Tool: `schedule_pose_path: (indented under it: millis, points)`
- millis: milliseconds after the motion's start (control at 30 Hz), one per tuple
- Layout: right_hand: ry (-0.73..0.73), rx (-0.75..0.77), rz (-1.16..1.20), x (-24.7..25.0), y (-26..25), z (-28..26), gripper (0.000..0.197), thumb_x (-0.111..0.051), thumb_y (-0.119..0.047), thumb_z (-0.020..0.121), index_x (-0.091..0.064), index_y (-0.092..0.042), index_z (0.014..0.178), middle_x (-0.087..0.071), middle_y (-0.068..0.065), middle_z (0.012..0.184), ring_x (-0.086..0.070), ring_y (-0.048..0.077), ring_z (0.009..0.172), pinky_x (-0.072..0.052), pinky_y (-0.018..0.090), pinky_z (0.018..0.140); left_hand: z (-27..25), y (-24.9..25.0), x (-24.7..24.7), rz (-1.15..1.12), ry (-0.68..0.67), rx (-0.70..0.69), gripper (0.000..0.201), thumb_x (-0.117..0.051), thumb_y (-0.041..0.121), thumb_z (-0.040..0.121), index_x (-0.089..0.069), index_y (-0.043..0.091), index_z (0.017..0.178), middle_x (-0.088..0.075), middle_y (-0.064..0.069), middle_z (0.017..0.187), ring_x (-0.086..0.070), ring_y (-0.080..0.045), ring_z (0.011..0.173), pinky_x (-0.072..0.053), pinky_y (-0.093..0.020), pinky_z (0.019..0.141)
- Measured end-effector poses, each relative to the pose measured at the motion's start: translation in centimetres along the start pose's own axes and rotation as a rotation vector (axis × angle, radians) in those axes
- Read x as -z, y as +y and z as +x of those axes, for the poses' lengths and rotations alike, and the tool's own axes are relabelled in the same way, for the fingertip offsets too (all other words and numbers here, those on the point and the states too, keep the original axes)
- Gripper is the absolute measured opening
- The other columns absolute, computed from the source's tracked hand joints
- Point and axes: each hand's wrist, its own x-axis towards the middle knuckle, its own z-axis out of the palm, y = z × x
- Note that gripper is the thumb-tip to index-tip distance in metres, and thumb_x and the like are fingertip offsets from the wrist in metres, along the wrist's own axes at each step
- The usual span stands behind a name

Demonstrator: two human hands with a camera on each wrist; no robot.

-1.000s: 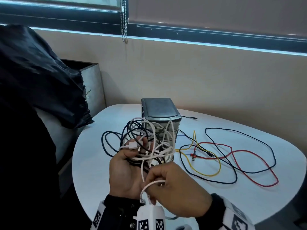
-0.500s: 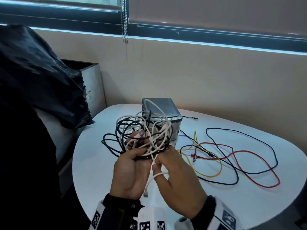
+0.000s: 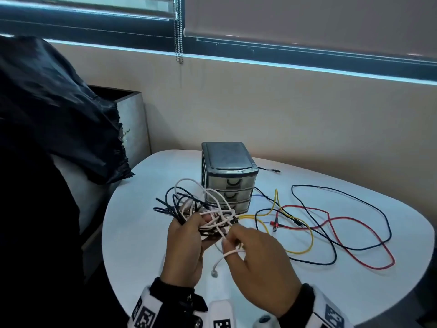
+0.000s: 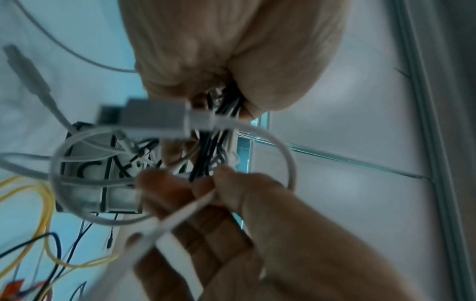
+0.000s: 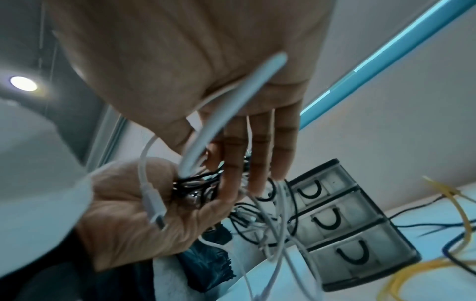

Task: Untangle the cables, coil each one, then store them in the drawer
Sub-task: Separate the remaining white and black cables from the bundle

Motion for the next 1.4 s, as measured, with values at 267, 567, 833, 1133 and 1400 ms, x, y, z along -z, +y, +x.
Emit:
schedule_pose_path:
  millis: [267,567,833,1133,1400]
  points:
    - [-0.025,-0.163,0.197,0.4,-0.2,0.5,0.028,-0.050,-0.032,0.095,-0.050,-0.018,0.071,-0.057,-0.002,0.066,-0.053,0.017,0.065,-0.044,0.040,0.063,-2.1,-0.4,-0.6,-0.020,-0.064,0.008,0.028,-0.047,-0.011,0.090,-0.069,0.001,0.103,-0.075,-0.019,0.093,-0.073,-0.032,0.074,-0.059,-0.035,0.054]
    - [-0.124,-0.113,0.338,0.4,-0.7,-0.6,0.039,-0.053,-0.049,0.092,-0.062,-0.016,0.074,-0.064,-0.003,0.067,-0.056,0.016,0.061,-0.048,0.038,0.064,-2.6,0.1,-1.2,-0.125,-0.112,-0.048,0.022,-0.049,-0.006,0.092,-0.069,-0.002,0.101,-0.074,-0.023,0.092,-0.073,-0.036,0.072,-0.058,-0.037,0.059]
    - [-0.046,-0.192,0.557,1.1,-0.3,0.6,0.035,-0.055,-0.019,0.098,-0.064,-0.011,0.065,-0.058,0.008,0.055,-0.044,0.006,0.044,-0.035,0.027,0.049,-2.6,-0.2,-1.2,-0.146,-0.136,-0.056,0.027,-0.051,-0.008,0.089,-0.072,0.001,0.103,-0.074,-0.021,0.103,-0.073,-0.033,0.090,-0.062,-0.034,0.068]
    - [-0.155,-0.252,0.623,2.2,0.3,-0.2,0.036,-0.065,-0.033,0.092,-0.067,-0.018,0.060,-0.059,0.003,0.050,-0.048,0.004,0.040,-0.041,0.022,0.050,-2.4,-0.5,-0.5,-0.203,-0.129,-0.036,0.032,-0.043,-0.014,0.091,-0.069,-0.002,0.105,-0.074,-0.022,0.100,-0.072,-0.037,0.096,-0.062,-0.043,0.080]
    - [0.020,-0.105,0.889,6.8,2.5,1.5,0.035,-0.062,-0.045,0.075,-0.075,-0.020,0.097,-0.073,0.010,0.083,-0.065,0.021,0.070,-0.045,0.027,0.057,-1.7,-0.6,0.2,-0.221,-0.215,-0.030,0.039,-0.049,-0.010,0.081,-0.081,0.013,0.085,-0.074,-0.021,0.095,-0.073,-0.035,0.087,-0.062,-0.040,0.071]
